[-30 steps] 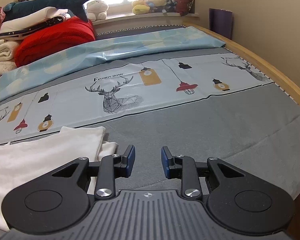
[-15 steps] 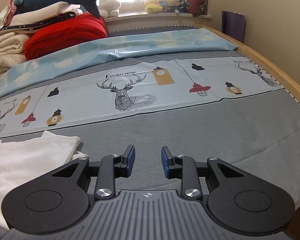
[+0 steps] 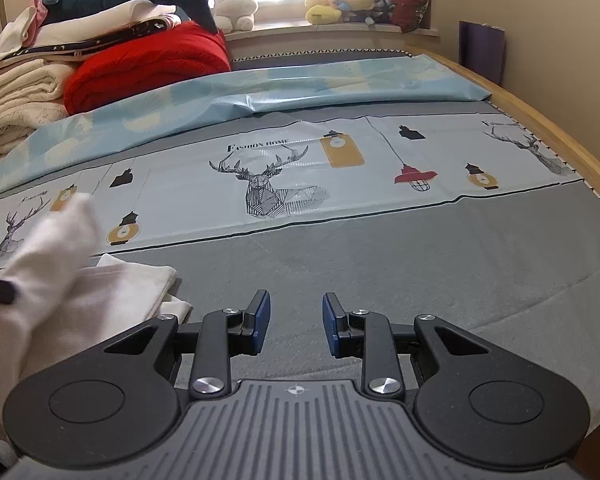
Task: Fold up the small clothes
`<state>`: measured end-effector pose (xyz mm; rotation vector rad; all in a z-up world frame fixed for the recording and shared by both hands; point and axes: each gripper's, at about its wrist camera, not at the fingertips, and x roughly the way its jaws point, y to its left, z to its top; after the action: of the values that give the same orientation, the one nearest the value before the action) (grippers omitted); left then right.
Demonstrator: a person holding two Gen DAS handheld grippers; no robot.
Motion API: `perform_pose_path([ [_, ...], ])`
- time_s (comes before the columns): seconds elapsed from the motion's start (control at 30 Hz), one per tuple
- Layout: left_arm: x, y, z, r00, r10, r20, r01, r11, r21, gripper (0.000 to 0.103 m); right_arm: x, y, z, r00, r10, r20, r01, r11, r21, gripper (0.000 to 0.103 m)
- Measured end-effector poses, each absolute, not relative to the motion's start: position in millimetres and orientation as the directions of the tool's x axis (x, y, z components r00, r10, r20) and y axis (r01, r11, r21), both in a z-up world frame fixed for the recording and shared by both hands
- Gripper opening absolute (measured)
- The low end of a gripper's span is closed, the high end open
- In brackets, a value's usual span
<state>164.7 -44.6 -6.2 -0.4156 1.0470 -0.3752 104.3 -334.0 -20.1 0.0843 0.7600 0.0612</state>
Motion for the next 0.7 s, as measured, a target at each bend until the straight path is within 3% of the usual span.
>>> perform_pose_path([
  [0.1, 169, -66, -13, 0.409, -0.553, -0.726, 0.126, 0.822, -0.556, 0.013, 107, -333, -21, 0.721, 0.086, -0.688, -0.03, 0.995, 0.094, 0.029],
  [0.13, 171, -62, -15, 0.405, -0.579, -0.707, 0.128, 0.802, -0.583, 0.018, 108, -332, -21, 0.719, 0.087, -0.689, -0.029, 0.995, 0.095, 0.029],
  [0.23, 167, -44, -8, 0.443, -0.568, -0.694, 0.137, 0.807, -0.574, 0.022, 108, -328, -22, 0.712, 0.101, -0.695, -0.039, 0.994, 0.104, 0.029],
  [0.4, 161, 9, -14, 0.407, -0.486, -0.773, 0.083, 0.863, -0.499, 0.022, 110, -313, -26, 0.674, 0.188, -0.715, -0.104, 0.982, 0.161, 0.03],
  [0.57, 142, 46, -20, 0.36, -0.387, -0.849, 0.105, 0.921, -0.375, 0.022, 116, -282, -41, 0.488, 0.448, -0.749, -0.216, 0.894, 0.394, 0.031],
  [0.7, 131, 65, -23, 0.342, -0.375, -0.862, 0.122, 0.927, -0.355, 0.022, 117, -250, -51, 0.364, 0.502, -0.784, -0.284, 0.862, 0.42, 0.033],
])
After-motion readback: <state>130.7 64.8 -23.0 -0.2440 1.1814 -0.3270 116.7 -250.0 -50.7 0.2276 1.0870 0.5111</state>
